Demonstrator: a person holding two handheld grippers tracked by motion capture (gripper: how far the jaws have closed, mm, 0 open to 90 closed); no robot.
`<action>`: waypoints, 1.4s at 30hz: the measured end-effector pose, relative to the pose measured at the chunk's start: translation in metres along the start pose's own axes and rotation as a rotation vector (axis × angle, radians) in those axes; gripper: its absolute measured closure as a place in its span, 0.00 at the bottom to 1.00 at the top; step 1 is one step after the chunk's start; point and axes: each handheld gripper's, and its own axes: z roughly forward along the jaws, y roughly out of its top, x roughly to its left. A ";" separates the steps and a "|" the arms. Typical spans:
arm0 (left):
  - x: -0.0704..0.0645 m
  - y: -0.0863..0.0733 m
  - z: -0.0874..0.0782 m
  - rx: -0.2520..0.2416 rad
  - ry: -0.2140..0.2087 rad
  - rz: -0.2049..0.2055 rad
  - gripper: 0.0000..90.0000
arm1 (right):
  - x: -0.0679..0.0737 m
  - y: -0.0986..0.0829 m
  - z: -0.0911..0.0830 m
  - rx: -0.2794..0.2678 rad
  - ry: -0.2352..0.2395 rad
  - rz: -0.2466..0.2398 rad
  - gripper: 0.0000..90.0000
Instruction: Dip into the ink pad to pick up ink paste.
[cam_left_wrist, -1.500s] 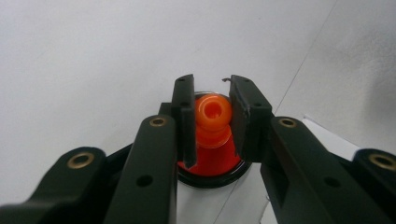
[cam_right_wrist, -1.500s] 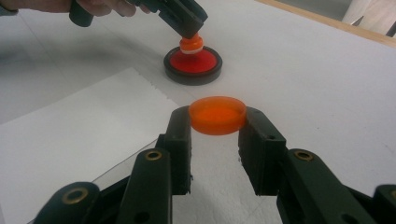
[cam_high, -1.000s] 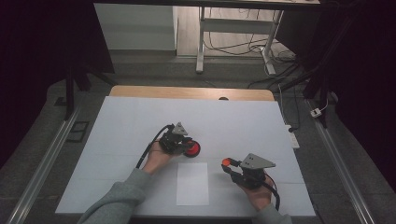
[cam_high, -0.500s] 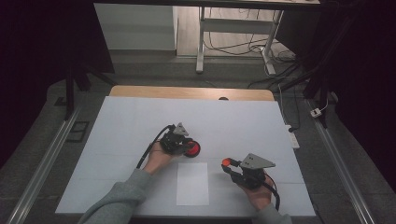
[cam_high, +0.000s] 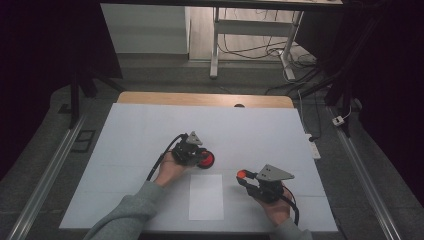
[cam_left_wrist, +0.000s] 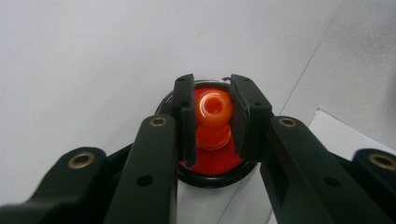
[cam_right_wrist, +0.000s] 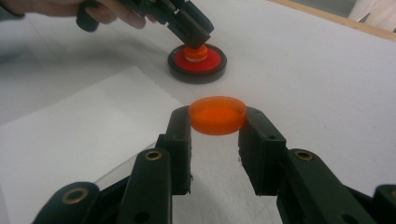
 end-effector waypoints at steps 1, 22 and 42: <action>0.000 0.000 0.000 -0.002 -0.001 -0.003 0.81 | 0.000 0.000 0.000 -0.003 0.003 0.004 0.72; 0.001 0.001 -0.008 -0.069 -0.030 0.002 0.81 | 0.000 0.002 -0.002 -0.009 0.009 -0.004 0.72; 0.004 0.003 -0.017 -0.083 -0.043 -0.013 0.81 | -0.002 0.001 -0.003 -0.003 0.004 -0.001 0.72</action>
